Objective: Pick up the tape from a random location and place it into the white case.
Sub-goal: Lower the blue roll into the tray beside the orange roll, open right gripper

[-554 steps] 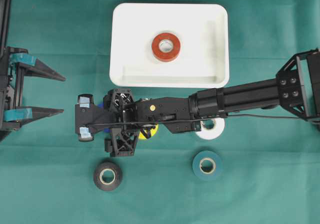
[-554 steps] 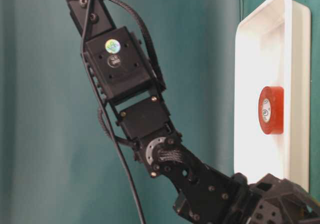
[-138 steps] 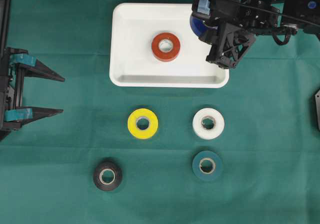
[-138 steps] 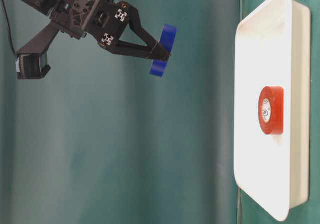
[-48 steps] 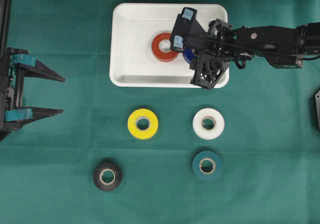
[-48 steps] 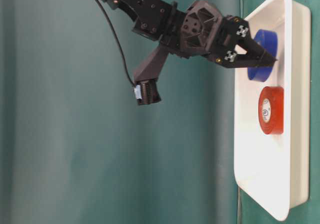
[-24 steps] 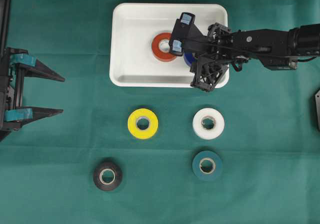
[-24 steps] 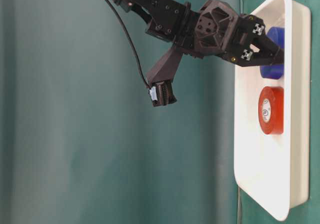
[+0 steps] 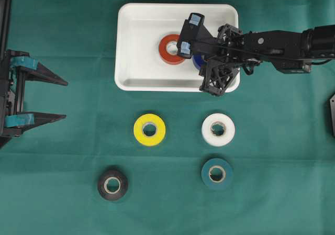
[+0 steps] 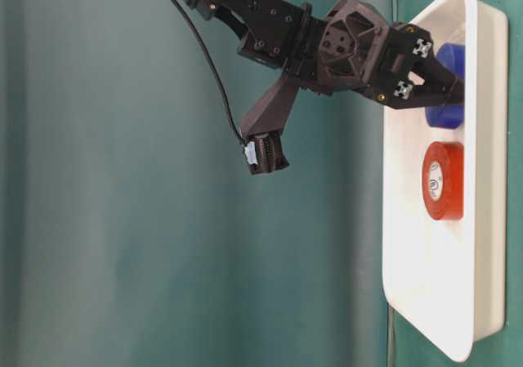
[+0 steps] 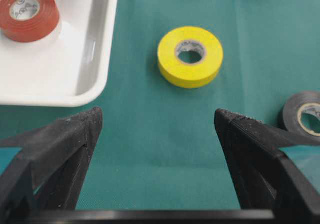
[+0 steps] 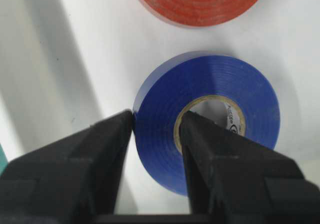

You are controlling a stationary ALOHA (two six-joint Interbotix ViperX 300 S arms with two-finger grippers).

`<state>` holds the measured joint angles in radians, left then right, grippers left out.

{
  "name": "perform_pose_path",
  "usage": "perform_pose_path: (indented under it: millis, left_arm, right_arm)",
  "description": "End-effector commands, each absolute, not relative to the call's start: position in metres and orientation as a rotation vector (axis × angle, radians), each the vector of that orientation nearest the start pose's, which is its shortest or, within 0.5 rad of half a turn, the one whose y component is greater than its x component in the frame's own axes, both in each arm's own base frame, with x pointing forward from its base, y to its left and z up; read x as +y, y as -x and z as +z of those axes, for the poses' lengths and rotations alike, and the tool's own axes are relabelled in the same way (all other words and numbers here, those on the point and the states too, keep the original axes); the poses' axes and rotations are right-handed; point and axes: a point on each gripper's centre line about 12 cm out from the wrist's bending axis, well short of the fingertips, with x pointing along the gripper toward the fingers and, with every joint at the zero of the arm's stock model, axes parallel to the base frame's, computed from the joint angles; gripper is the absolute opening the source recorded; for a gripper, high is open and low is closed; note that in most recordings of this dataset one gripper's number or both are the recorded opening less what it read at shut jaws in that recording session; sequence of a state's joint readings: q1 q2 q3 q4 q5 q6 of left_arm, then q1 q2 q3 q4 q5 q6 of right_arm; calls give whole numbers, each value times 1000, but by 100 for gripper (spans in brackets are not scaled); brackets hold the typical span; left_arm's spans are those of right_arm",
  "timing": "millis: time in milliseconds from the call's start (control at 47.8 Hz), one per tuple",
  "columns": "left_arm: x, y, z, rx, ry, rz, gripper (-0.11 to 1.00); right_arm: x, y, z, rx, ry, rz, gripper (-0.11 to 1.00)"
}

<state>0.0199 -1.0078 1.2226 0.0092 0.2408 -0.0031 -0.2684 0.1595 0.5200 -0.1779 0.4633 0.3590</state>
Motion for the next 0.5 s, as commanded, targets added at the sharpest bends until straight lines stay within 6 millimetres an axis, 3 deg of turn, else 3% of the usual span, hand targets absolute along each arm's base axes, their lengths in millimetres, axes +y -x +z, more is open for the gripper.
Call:
perform_pose_path:
  millis: [0, 84, 167, 481]
  left_arm:
    - [4, -180, 225, 443, 0, 22, 97]
    - [4, -180, 225, 443, 0, 20, 97]
    - [4, -180, 225, 446, 0, 22, 97]
    - [4, -180, 225, 448, 2, 22, 97]
  right_arm:
    - [-114, -376, 130, 1077, -281, -424, 52]
    - [-114, -376, 132, 1085, -277, -426, 77]
    - [-114, -375, 136, 1086, -270, -430, 91]
    - [-116, -365, 203, 1010, -241, -454, 89]
